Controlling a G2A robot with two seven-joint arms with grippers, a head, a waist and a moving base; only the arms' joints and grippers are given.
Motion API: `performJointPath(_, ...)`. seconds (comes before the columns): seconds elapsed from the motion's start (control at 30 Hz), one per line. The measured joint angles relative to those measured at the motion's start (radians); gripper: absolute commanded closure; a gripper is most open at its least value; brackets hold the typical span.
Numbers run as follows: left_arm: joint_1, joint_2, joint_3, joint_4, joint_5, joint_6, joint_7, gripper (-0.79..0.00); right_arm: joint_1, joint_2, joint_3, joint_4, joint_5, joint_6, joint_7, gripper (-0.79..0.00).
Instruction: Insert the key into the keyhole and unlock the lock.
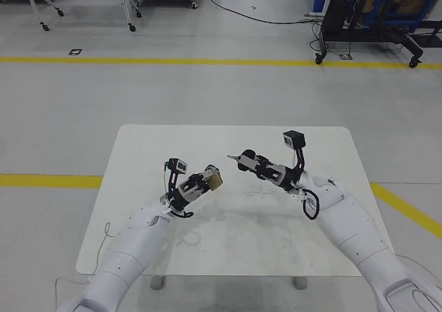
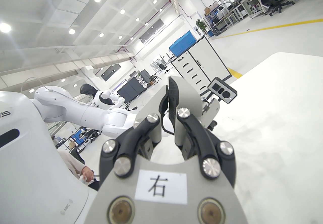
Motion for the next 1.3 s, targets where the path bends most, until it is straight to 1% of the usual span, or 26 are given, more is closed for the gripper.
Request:
performJointPath(0.07, 0.003, 0.001, -0.002, -0.011, 0.011, 0.01, 0.015, 0.0, 0.0, 0.0, 0.0, 0.0, 0.0, 0.0, 0.0, 0.0)
performJointPath(0.17, 0.011, 0.006, -0.01, -0.044, 0.055, 0.079, 0.089, 0.0, -0.003, 0.0, 0.001, -0.004, 0.002, 0.002, -0.003, 0.0)
performJointPath(0.27, 0.003, 0.01, -0.015, -0.075, 0.098, 0.201, 0.186, 0.0, -0.041, 0.0, 0.012, -0.043, 0.028, 0.027, -0.055, 0.0)
performJointPath(0.3, -0.01, 0.011, -0.013, -0.082, 0.124, 0.268, 0.228, 0.0, -0.061, 0.001, 0.015, -0.062, 0.048, 0.039, -0.067, 0.0)
performJointPath(0.37, -0.038, 0.012, -0.009, -0.094, 0.167, 0.361, 0.282, 0.0, -0.079, 0.006, 0.028, -0.075, 0.066, 0.069, -0.066, 0.0)
performJointPath(0.4, -0.055, 0.01, -0.009, -0.105, 0.174, 0.412, 0.301, 0.0, -0.087, 0.011, 0.042, -0.083, 0.054, 0.096, -0.063, 0.0)
performJointPath(0.5, -0.09, 0.0, -0.013, -0.104, 0.101, 0.5, 0.313, 0.0, -0.105, 0.017, 0.061, -0.114, 0.049, 0.142, -0.058, 0.0)
performJointPath(0.6, -0.11, -0.005, -0.009, -0.083, 0.092, 0.522, 0.337, 0.0, -0.104, 0.017, 0.061, -0.111, 0.051, 0.139, -0.057, 0.0)
performJointPath(1.07, -0.109, -0.005, -0.009, -0.084, 0.093, 0.52, 0.336, 0.0, -0.104, 0.017, 0.06, -0.111, 0.051, 0.139, -0.058, 0.0)
performJointPath(1.13, -0.099, -0.007, -0.014, -0.09, 0.072, 0.531, 0.351, 0.0, -0.106, 0.016, 0.059, -0.113, 0.052, 0.141, -0.059, 0.0)
performJointPath(1.17, -0.095, -0.009, -0.016, -0.09, 0.054, 0.542, 0.362, 0.0, -0.115, 0.013, 0.052, -0.125, 0.063, 0.151, -0.069, 0.0)
performJointPath(1.23, -0.09, -0.015, -0.013, -0.086, 0.023, 0.571, 0.369, 0.0, -0.146, 0.007, 0.036, -0.168, 0.15, 0.226, -0.085, 0.0)
performJointPath(1.3, -0.088, -0.021, -0.007, -0.081, -0.004, 0.597, 0.353, 0.0, -0.154, 0.011, 0.05, -0.17, 0.256, 0.311, -0.06, 0.0)
